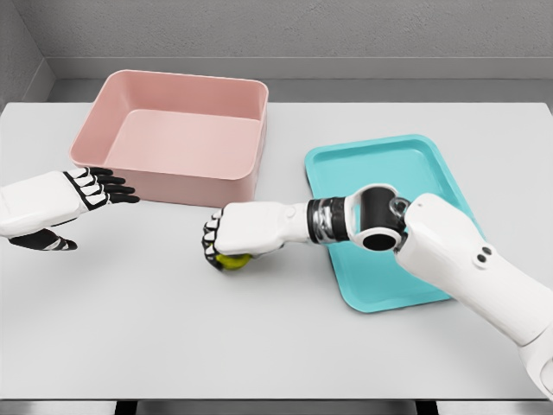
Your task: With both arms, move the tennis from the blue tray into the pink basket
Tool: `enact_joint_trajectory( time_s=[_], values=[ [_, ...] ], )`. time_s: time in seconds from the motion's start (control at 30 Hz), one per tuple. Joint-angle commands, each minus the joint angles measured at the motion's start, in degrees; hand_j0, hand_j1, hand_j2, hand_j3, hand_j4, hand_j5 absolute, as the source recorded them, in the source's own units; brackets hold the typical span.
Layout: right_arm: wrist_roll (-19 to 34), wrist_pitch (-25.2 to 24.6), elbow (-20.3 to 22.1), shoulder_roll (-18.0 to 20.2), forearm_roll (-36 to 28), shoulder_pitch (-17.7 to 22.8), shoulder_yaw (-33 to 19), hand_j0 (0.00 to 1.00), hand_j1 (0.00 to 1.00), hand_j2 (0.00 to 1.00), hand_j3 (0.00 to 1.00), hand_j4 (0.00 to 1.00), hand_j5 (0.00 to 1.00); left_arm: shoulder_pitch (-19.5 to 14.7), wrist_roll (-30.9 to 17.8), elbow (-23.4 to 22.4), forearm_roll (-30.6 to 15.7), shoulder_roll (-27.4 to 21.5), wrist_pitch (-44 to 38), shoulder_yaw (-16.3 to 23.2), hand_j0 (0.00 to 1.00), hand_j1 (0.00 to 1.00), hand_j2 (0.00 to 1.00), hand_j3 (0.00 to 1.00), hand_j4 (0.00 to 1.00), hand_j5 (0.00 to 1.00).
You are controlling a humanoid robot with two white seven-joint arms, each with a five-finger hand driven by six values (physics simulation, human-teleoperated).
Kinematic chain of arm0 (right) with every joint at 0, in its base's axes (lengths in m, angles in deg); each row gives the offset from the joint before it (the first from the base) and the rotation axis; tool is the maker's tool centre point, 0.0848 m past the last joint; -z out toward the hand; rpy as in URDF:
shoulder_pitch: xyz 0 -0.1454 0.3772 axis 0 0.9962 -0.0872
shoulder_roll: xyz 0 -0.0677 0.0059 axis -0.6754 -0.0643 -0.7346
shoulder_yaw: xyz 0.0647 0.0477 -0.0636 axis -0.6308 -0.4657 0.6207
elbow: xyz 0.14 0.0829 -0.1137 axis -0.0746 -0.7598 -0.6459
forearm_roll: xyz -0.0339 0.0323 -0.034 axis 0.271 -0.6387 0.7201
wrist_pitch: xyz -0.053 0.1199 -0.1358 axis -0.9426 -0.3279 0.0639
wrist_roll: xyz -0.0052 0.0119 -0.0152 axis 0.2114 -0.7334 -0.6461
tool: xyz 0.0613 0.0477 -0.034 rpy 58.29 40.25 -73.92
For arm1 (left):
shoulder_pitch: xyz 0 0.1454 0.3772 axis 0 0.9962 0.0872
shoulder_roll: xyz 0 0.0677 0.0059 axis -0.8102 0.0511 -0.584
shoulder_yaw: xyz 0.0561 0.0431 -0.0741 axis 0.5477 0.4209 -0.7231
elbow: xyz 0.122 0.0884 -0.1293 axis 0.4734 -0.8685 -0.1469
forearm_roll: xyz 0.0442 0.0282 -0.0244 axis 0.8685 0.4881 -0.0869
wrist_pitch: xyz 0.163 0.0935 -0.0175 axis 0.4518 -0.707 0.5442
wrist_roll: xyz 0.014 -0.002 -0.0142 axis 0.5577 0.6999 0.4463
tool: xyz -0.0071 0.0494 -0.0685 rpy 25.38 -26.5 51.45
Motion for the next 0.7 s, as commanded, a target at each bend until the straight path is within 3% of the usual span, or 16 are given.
enact_joint_trajectory(
  time_s=[0.0, 0.2, 0.23, 0.27, 0.33, 0.4, 0.53, 0.67],
  values=[
    [-0.1, -0.1, -2.4, -1.3, 0.3, 0.0, 0.3, 0.42, 0.42, 0.42, 0.42, 0.42, 0.42, 0.0, 0.0, 0.0, -0.4, -0.1, 0.0, 0.0, 1.00, 1.00, 1.00, 1.00, 1.00, 1.00],
    [0.0, -0.1, -2.8, -1.6, 0.5, 0.1, 0.5, 0.44, 0.44, 0.44, 0.44, 0.44, 0.44, 0.0, 0.0, 0.1, -0.4, -0.2, 0.0, 0.0, 1.00, 1.00, 1.00, 1.00, 1.00, 1.00],
    [0.1, -0.1, -2.7, -1.6, 0.5, 0.1, 1.2, 0.49, 0.49, 0.49, 0.49, 0.49, 0.49, 0.0, 0.0, 0.0, -0.4, -0.2, 0.0, 0.0, 1.00, 1.00, 1.00, 1.00, 1.00, 1.00],
    [0.1, -0.1, -2.6, -1.6, 0.4, 0.2, 1.2, 0.60, 0.60, 0.60, 0.60, 0.60, 0.60, 0.0, 0.0, 0.1, -0.4, -0.2, 0.0, 0.0, 1.00, 1.00, 1.00, 1.00, 1.00, 1.00],
    [0.2, -0.1, -2.5, -1.6, 0.4, 0.3, 1.2, 0.92, 0.92, 0.92, 0.92, 0.92, 0.92, -0.1, 0.0, 0.1, -0.4, -0.1, 0.0, 0.0, 1.00, 1.00, 1.00, 1.00, 1.00, 1.00],
    [0.2, -0.1, -2.4, -1.6, 0.5, 0.3, 1.2, 0.99, 0.99, 0.99, 0.99, 0.99, 0.99, 0.0, 0.0, 0.0, -0.1, -0.1, 0.0, 0.0, 1.00, 1.00, 1.00, 1.00, 1.00, 1.00],
    [0.2, -0.1, -1.4, -1.2, 0.8, 0.0, 0.8, 0.99, 0.99, 0.99, 0.99, 0.99, 0.99, 0.0, 0.0, 0.1, 0.0, 0.1, 0.0, 0.1, 1.00, 1.00, 1.00, 1.00, 1.00, 1.00],
    [0.3, -0.1, 4.1, 2.2, 1.8, -0.4, -0.8, 1.00, 1.00, 1.00, 1.00, 1.00, 1.00, 0.1, 0.0, 0.1, 0.0, 0.0, 0.0, 0.1, 1.00, 1.00, 1.00, 1.00, 1.00, 1.00]
  ],
)
